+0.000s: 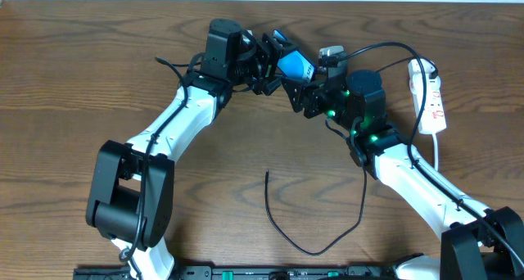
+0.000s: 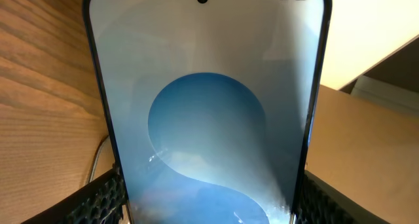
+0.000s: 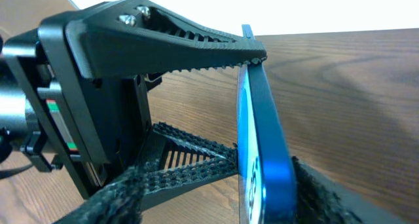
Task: Plug charger to phone and switch on socket
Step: 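Close the right gripper on the phone's edge beside the left gripper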
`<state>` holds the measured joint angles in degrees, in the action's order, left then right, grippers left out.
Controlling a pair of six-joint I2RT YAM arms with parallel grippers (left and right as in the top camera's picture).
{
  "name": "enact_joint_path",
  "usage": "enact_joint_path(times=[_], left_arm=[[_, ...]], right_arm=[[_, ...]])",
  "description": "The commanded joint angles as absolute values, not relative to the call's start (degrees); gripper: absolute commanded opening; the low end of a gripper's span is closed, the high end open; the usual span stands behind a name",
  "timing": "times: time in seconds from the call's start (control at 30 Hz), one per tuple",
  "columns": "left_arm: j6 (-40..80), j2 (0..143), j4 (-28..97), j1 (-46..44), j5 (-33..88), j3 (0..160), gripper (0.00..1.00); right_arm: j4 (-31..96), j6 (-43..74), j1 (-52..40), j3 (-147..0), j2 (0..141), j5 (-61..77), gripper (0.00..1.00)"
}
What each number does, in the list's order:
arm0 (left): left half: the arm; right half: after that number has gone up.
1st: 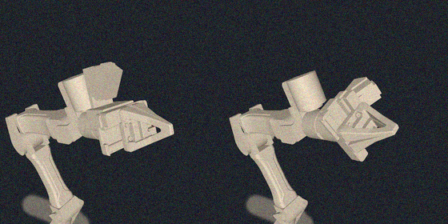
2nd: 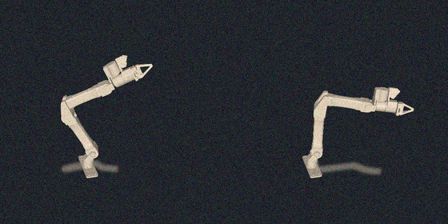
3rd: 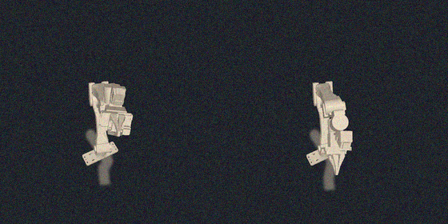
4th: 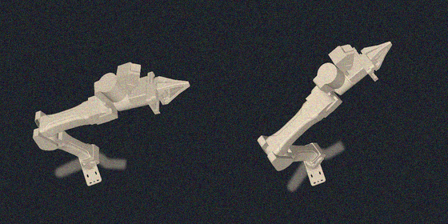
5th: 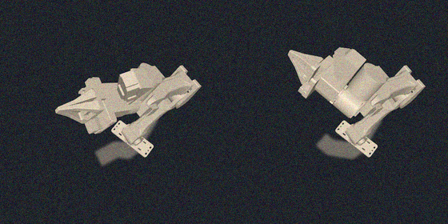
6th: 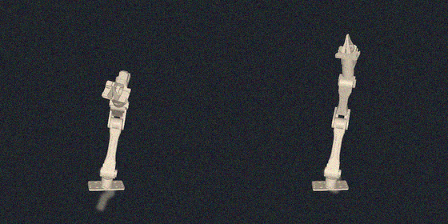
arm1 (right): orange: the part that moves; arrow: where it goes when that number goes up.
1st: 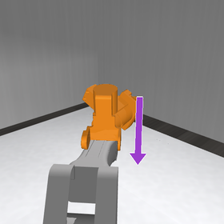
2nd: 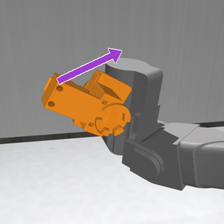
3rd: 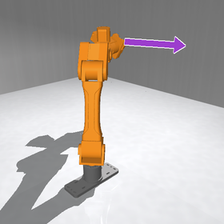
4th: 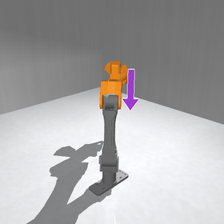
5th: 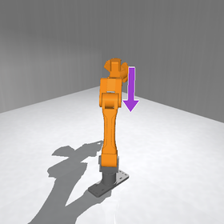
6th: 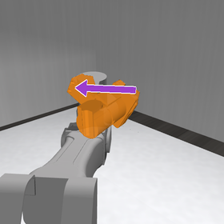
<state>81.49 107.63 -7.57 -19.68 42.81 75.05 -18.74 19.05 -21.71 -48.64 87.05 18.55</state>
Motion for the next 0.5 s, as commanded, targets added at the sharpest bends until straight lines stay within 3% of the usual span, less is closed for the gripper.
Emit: enact_joint_path(times=[0.0,0.47], left_arm=[[82.2,107.4,-8.4,-19.9,45.1,76.3,0.07],[82.2,107.4,-9.6,-20.2,46.9,76.3,0.07]], right_arm=[[-18.8,19.3,-22.1,-49.5,87.4,18.3,0.63],[-18.9,19.3,-22.1,-49.5,87.5,18.3,0.39]])
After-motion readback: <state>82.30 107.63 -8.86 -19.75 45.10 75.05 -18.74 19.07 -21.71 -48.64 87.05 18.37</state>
